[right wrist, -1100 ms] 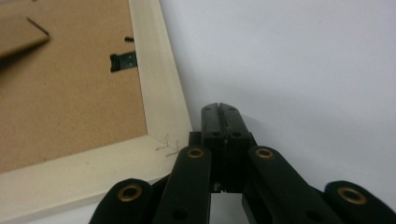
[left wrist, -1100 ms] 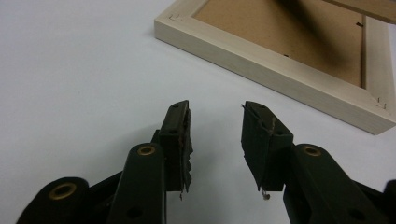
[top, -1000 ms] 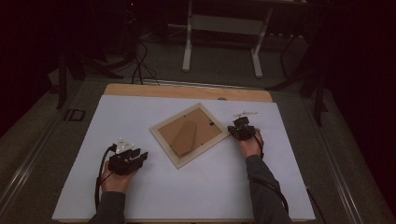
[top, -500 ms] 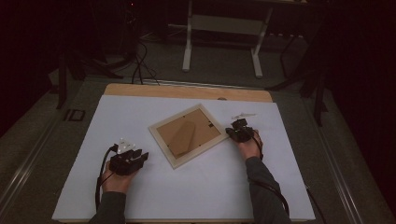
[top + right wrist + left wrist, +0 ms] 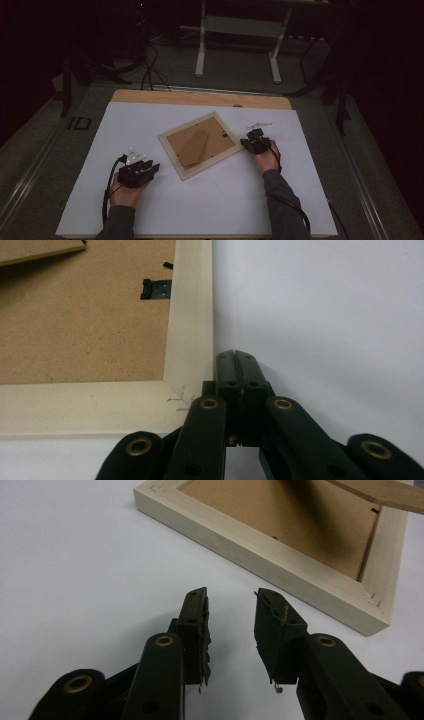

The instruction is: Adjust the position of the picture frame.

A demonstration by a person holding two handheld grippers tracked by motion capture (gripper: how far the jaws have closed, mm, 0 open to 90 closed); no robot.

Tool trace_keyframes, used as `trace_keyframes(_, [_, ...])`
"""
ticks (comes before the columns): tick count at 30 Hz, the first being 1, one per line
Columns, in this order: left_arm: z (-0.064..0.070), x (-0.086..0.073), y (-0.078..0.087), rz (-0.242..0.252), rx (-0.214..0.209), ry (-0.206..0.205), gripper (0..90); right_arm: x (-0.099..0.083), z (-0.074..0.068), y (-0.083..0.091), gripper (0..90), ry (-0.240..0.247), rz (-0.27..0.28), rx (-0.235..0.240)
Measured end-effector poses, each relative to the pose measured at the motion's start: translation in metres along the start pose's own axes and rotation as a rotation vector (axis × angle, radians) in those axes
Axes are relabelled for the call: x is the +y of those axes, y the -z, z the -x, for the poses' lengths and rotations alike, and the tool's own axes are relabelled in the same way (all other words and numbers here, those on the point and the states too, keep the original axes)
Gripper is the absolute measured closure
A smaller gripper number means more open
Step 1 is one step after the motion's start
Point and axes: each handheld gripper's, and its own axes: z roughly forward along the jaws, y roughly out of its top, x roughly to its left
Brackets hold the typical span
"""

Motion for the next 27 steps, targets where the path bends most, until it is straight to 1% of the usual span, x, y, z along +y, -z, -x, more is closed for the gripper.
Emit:
trace_keyframes(9, [0.001,0.0,-0.001,-0.004,-0.009,0.003,67.3,-0.001,-0.005,0.002,90.0,0.009,-0.015,0.007])
trace_keyframes(12, [0.001,0.0,-0.001,-0.007,-0.011,0.004,67.4,-0.001,-0.006,0.002,90.0,0.016,-0.014,0.008])
trace_keyframes(20, [0.002,0.001,-0.001,-0.01,-0.011,0.004,67.4,-0.004,-0.011,0.005,90.0,0.01,-0.017,0.016])
trace_keyframes(22, [0.002,0.001,-0.002,-0.012,-0.011,0.004,67.7,-0.005,-0.012,0.005,90.0,0.02,-0.016,0.019])
trace_keyframes(24, [0.003,0.001,-0.003,-0.015,-0.011,0.003,67.9,-0.006,-0.013,0.006,90.0,0.019,-0.016,0.022])
trace_keyframes(27, [0.003,0.001,-0.003,-0.02,-0.016,0.002,70.1,-0.007,-0.015,0.007,90.0,0.014,-0.015,0.027])
